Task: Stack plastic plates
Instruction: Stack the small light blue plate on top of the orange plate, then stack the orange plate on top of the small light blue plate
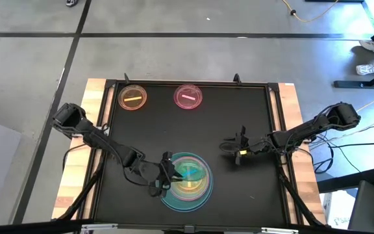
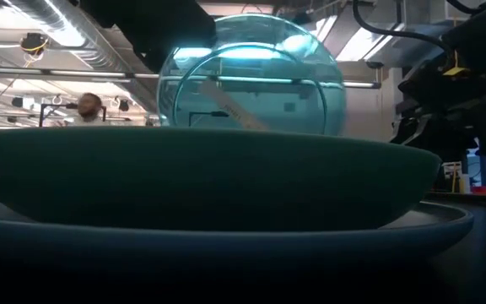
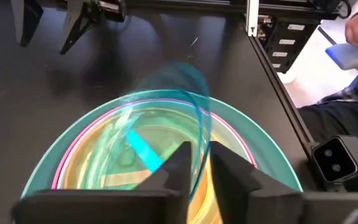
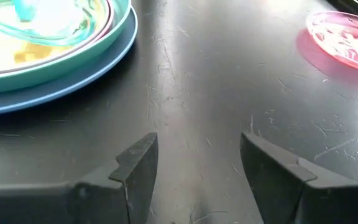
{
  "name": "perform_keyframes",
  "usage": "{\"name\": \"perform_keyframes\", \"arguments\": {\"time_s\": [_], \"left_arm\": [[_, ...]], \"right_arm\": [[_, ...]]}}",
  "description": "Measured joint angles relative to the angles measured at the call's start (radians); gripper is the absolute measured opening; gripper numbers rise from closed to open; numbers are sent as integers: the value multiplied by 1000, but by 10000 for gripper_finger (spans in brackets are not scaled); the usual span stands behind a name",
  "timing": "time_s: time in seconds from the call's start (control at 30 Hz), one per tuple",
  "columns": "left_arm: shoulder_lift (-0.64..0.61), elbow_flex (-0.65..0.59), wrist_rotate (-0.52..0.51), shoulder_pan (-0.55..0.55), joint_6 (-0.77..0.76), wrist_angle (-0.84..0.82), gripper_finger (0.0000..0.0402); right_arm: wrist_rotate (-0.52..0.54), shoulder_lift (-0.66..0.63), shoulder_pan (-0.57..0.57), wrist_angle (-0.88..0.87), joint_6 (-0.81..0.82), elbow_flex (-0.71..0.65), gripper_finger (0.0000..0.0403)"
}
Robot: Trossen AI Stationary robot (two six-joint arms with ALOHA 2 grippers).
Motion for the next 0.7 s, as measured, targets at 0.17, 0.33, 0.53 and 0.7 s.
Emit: {"name": "perform_keyframes", "arguments": {"time_s": [0.17, 0.33, 0.53, 0.7], "left_arm": [[-1, 0, 50, 13, -4, -1, 117], [-39, 0, 141, 20, -8, -14, 153], [-134, 0, 79, 19, -36, -163, 152], [-227, 0, -113, 20, -106, -428, 138]], "right_arm": [[0, 0, 0, 0, 0, 0, 220], [0, 0, 0, 0, 0, 0, 220], [0, 0, 0, 0, 1, 0, 220], [0, 0, 0, -1, 1, 0, 220]]}}
